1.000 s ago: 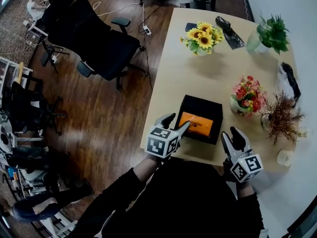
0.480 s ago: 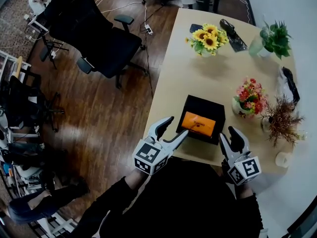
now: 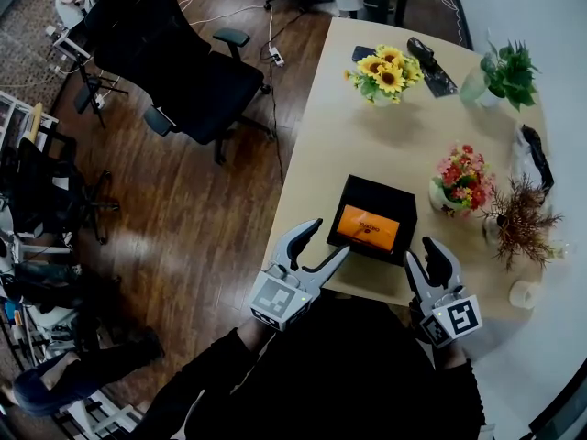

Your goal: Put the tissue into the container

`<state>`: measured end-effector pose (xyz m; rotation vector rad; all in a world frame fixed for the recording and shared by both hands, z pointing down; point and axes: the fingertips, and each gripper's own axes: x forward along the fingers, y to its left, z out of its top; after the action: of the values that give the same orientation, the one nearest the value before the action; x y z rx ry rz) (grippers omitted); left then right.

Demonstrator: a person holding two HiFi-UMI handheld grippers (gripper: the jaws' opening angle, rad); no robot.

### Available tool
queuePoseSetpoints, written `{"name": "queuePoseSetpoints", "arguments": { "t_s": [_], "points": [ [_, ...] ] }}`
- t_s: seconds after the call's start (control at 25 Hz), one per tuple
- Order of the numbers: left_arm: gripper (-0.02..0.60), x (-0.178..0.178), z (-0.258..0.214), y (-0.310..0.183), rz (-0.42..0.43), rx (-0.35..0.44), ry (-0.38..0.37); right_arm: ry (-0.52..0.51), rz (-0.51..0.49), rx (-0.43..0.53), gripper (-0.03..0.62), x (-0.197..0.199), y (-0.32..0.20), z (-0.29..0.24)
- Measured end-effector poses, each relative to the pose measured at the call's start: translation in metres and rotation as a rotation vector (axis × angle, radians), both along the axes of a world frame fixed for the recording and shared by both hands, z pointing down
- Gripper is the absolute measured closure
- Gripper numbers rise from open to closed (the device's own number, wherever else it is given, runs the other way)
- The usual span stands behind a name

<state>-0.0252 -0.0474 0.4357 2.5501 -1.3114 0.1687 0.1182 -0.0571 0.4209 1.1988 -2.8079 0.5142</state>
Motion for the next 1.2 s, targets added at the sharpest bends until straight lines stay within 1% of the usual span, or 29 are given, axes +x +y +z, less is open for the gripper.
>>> {"name": "queuePoseSetpoints", "arguments": {
  "t_s": [0.16, 0.4, 0.56, 0.8, 0.96, 1.08, 1.2],
  "points": [
    [0.327, 0.005, 0.005, 0.006, 0.023, -0.016, -0.007, 0.057, -0.019, -0.009, 0.427, 0.003, 0.008, 0.012],
    [0.327, 0.008, 0.010, 0.010, 0.033, -0.045, -0.004, 0.075, -0.025, 0.005, 0.427, 0.003, 0.014, 0.016],
    [0.327, 0.010, 0.012, 0.013, 0.035, -0.049, -0.005, 0.047, -0.017, 0.015, 0.427, 0.002, 0.013, 0.011],
    [0.327, 0.010, 0.013, 0.013, 0.038, -0.050, -0.010, 0.053, -0.020, 0.006, 0.428, 0.003, 0.013, 0.013],
    [0.327, 0.011, 0.013, 0.014, 0.039, -0.057, -0.011, 0.028, -0.020, 0.017, 0.428, -0.002, 0.012, 0.005],
    [0.327, 0.011, 0.015, 0.015, 0.041, -0.062, -0.016, 0.077, -0.018, 0.003, 0.428, 0.003, 0.014, 0.014],
    [0.327, 0.011, 0.016, 0.016, 0.042, -0.066, -0.020, 0.085, -0.012, -0.006, 0.428, 0.005, 0.015, 0.017]
  ]
}}
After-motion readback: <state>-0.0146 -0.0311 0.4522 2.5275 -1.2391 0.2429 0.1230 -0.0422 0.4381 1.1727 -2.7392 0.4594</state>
